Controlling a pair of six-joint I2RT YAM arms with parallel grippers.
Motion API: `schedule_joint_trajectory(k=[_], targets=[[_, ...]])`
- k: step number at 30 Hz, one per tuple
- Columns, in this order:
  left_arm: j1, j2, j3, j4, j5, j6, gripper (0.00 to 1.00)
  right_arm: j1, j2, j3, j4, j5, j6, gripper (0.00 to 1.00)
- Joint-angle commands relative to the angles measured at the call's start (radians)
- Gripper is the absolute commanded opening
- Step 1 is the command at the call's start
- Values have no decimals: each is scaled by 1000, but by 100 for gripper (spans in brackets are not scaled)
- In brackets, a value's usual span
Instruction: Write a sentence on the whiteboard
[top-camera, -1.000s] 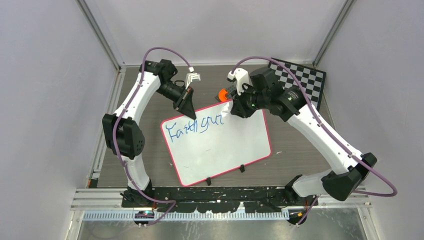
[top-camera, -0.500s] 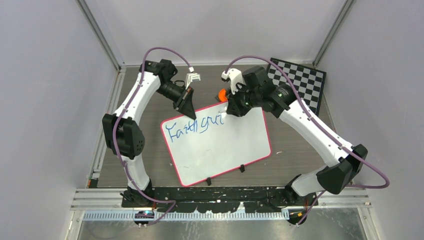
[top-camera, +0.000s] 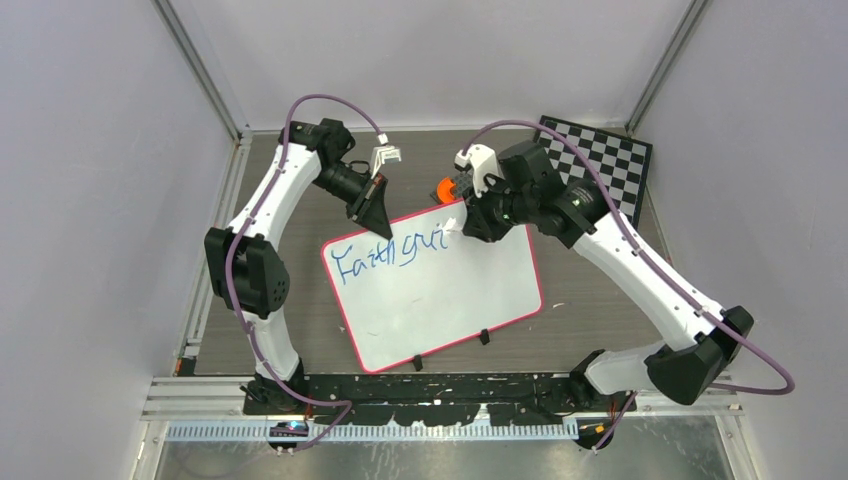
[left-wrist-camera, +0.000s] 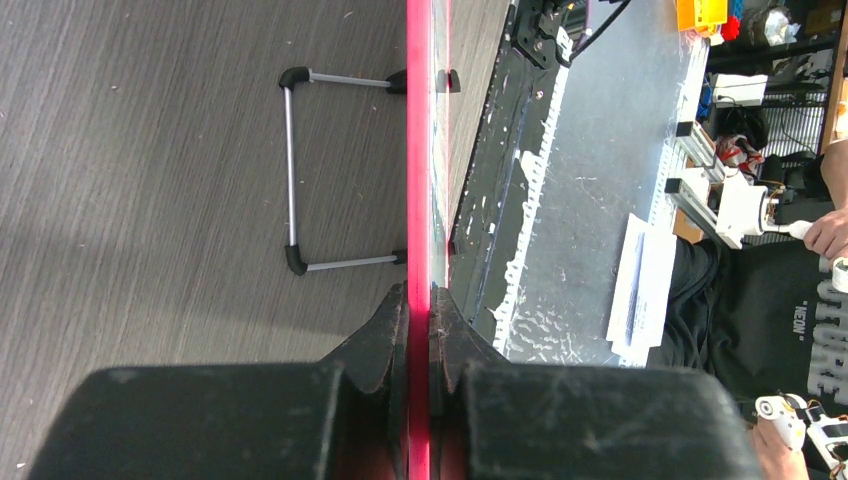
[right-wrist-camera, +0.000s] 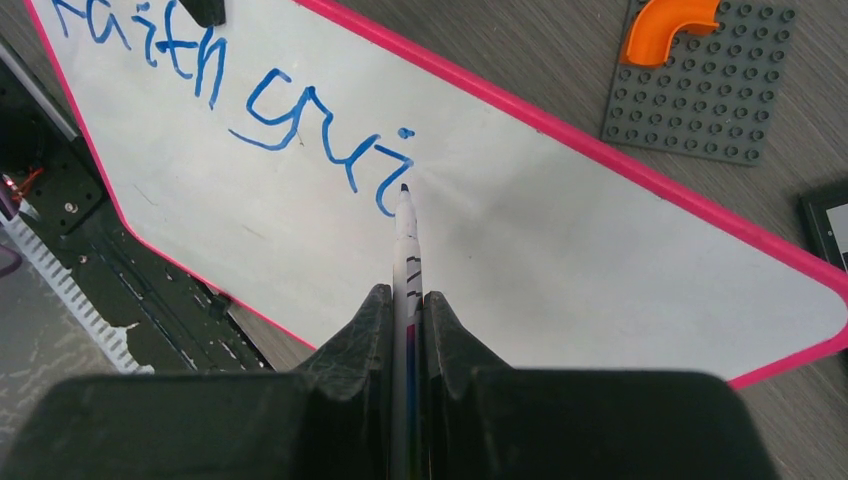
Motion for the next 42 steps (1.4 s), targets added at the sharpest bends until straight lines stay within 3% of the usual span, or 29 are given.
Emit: schedule_joint_trajectory(k=[1, 13, 29, 42], targets=[[-52, 19, -35, -45, -106, 55, 0, -9, -58, -35, 8, 23, 0, 0], [-52, 14, -39, -44, -103, 56, 0, -15, -24, -28, 44, 85, 8, 0], [-51, 13, -41, -44, -109, 57, 0, -15, 31, 21, 68, 55, 15, 0], [-52, 20, -39, -46, -109, 59, 0, -15, 3, -99, 71, 39, 7, 0]])
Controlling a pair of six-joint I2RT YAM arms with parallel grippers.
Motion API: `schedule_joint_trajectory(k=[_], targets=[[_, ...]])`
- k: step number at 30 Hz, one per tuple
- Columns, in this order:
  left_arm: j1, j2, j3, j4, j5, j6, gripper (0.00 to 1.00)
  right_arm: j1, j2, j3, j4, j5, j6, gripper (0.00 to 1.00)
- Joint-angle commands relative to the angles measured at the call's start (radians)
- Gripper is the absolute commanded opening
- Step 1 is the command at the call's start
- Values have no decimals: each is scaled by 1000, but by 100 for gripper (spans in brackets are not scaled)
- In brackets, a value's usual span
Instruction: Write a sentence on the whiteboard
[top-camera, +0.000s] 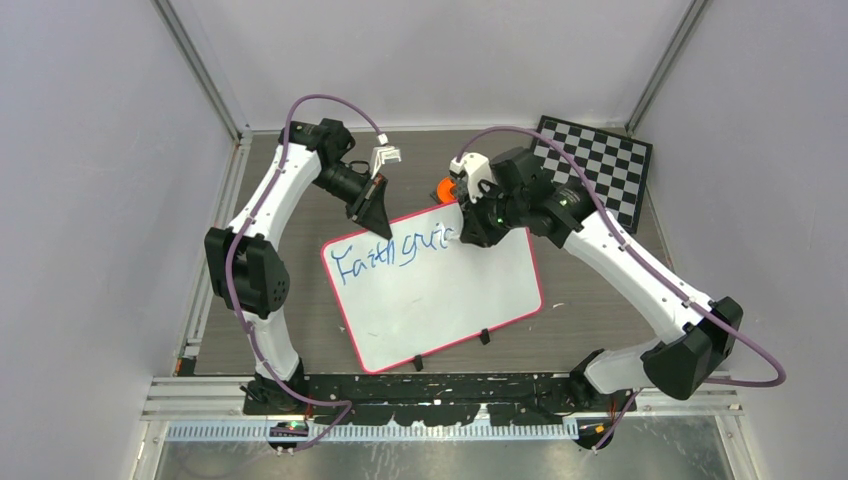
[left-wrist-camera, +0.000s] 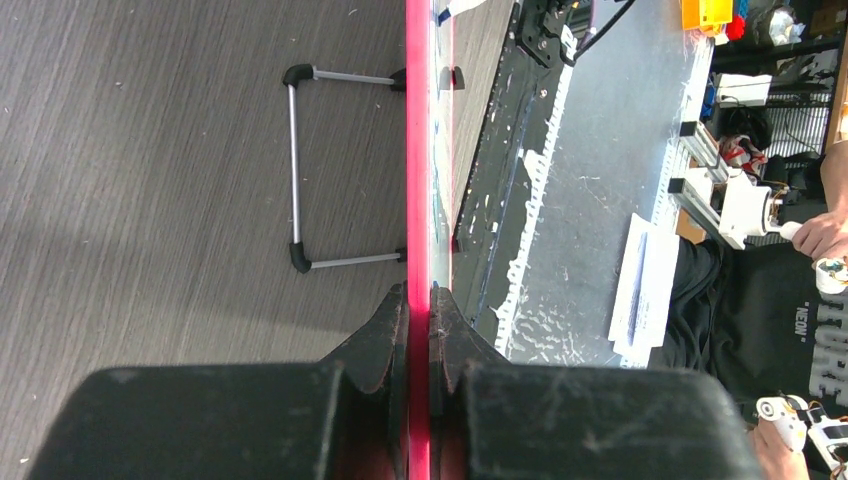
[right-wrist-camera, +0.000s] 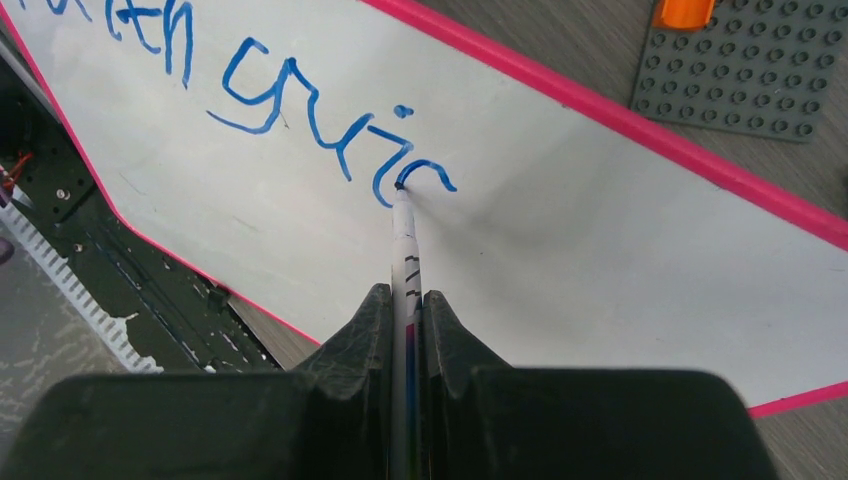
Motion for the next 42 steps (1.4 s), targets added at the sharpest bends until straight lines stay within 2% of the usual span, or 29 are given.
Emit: schedule_joint_trajectory(k=[1, 11, 26, 42], targets=[[-51, 22, -37, -48, -102, 60, 0, -4, -17, -47, 44, 43, -5, 0], [-52, 17, -37, -53, -105, 61, 0, -45, -37, 9, 9, 66, -42, 0], [-52, 23, -34, -50, -105, 59, 0, -86, 23, 124, 38, 69, -42, 0], [-52, 20, -34, -53, -112, 59, 0, -84, -31, -9, 37, -6, 14, 0]])
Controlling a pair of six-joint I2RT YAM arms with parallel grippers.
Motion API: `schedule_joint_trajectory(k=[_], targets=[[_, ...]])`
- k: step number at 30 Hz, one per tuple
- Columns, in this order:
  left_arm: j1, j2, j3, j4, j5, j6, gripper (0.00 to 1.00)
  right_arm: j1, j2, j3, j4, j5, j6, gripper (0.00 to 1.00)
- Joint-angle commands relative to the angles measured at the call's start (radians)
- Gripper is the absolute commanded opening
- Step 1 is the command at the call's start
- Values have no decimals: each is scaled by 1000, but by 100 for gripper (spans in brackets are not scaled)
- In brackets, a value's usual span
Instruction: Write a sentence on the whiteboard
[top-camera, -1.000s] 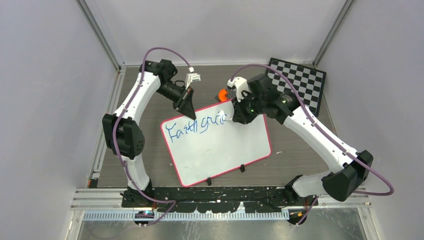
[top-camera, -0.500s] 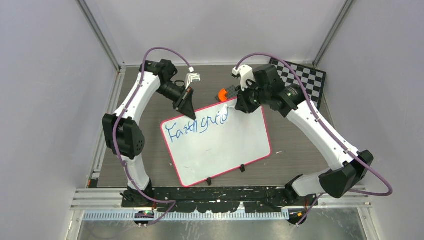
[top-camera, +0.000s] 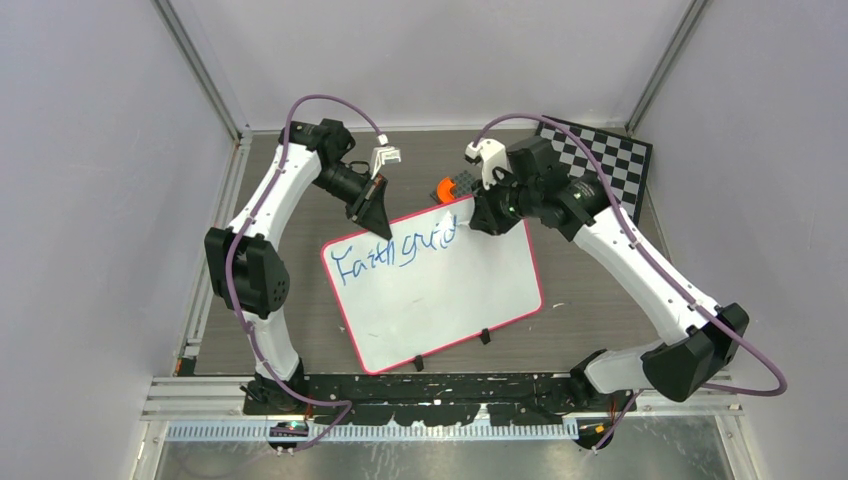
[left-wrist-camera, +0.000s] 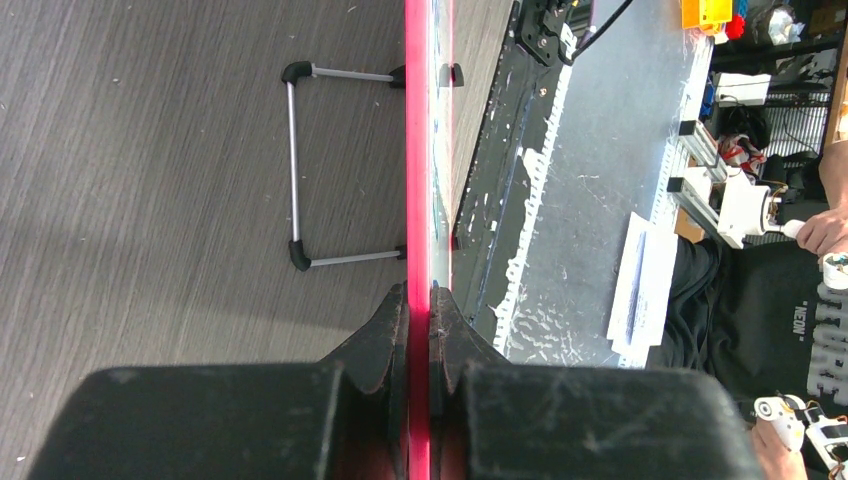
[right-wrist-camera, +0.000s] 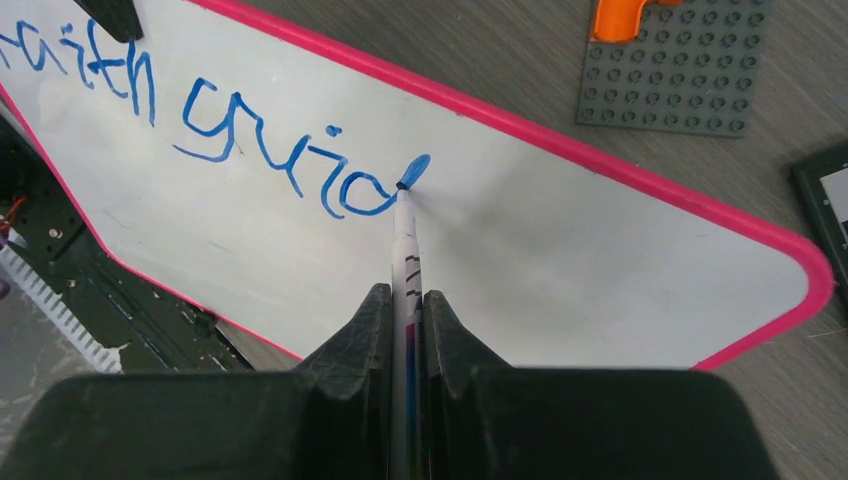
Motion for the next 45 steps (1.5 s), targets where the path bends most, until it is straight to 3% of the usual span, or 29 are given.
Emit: schedule_joint_trajectory(k=[1, 10, 24, 32, 45], targets=[[-52, 19, -32, -48, -109, 60, 0, -4, -22, -43, 35, -2, 19, 0], [-52, 14, -37, -48, -111, 58, 0, -2, -48, -83, 6, -7, 4, 0], [-52, 17, -34, -46, -109, 56, 0, 4, -79, 19, -122, -68, -34, 0], [-52, 13, -40, -43, -111, 56, 0, -64, -92, 21, -106, -115, -25, 0], [-52, 18, -40, -46, -108, 57, 0, -67, -82, -30, -10, -105, 38, 0]])
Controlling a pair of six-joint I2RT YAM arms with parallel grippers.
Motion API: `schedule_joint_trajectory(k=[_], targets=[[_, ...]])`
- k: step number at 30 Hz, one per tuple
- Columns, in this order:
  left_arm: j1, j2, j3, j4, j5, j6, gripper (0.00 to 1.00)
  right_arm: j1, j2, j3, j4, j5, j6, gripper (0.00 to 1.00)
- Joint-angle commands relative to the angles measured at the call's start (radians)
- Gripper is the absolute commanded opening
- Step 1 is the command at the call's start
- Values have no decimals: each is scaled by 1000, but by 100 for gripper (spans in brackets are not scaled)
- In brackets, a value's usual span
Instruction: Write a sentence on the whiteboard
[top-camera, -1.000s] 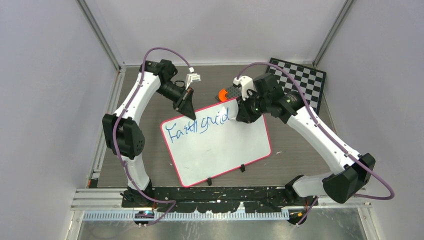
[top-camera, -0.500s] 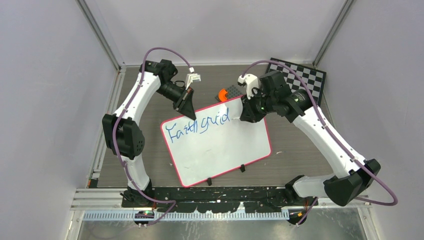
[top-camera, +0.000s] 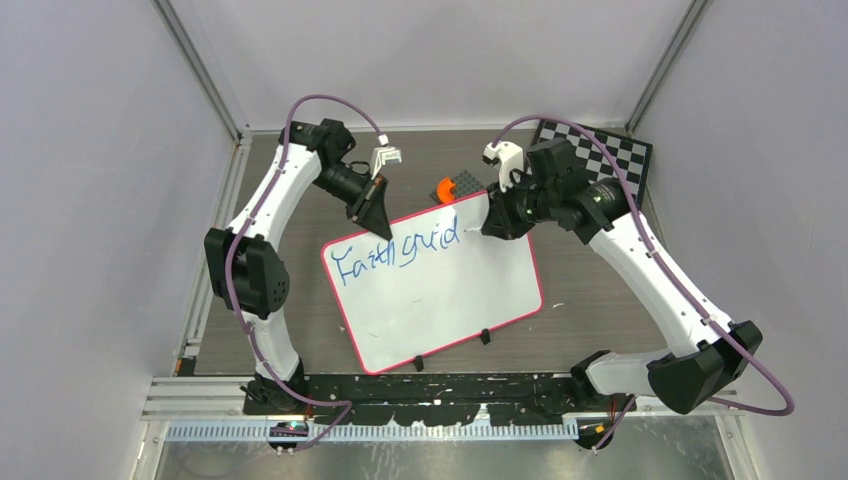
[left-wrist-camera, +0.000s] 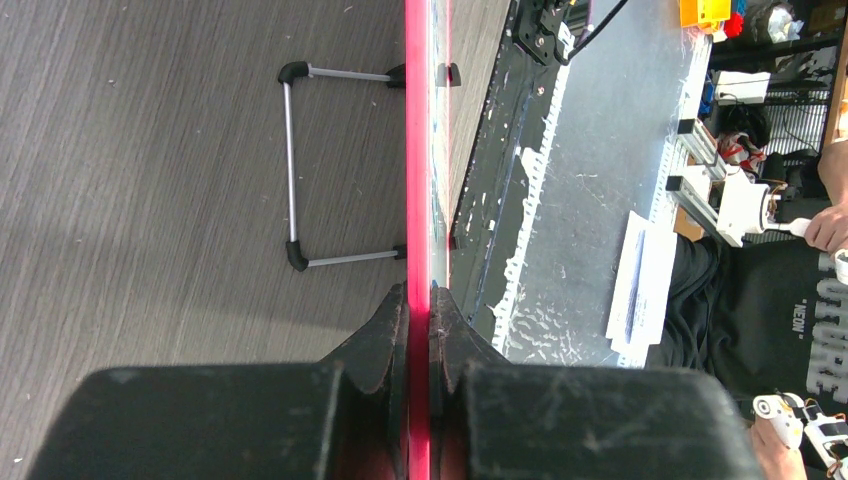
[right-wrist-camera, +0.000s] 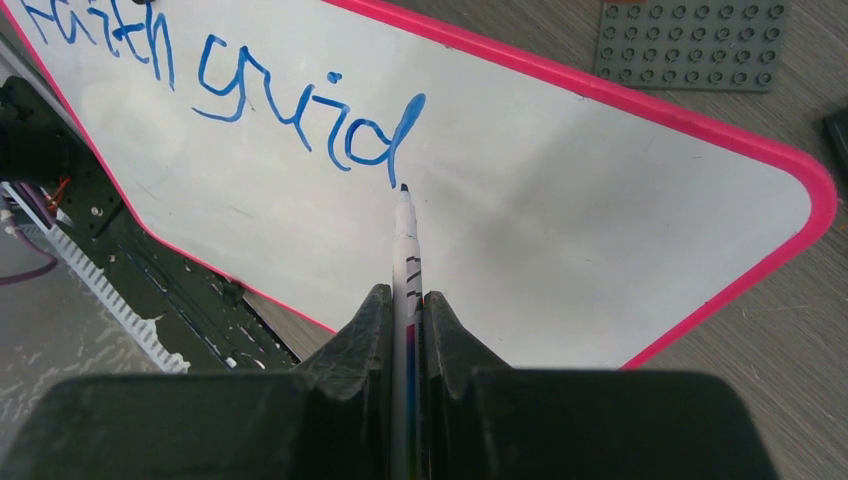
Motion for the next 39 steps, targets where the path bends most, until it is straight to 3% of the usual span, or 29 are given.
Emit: schedule_joint_trajectory(k=[1, 14, 25, 39], targets=[[-49, 20, -41, -42, -109, 58, 0, 0, -11, -4, 82, -1, 31, 0], [-49, 22, -45, -41, -113, 59, 0, 4, 44, -12, 110, -10, 31, 0], [-49, 20, -48, -41, -115, 59, 0, -16, 20, -25, 70, 74, -17, 0], [-49, 24, -43, -42, -113, 58, 0, -42, 45, 53, 48, 86, -38, 0]])
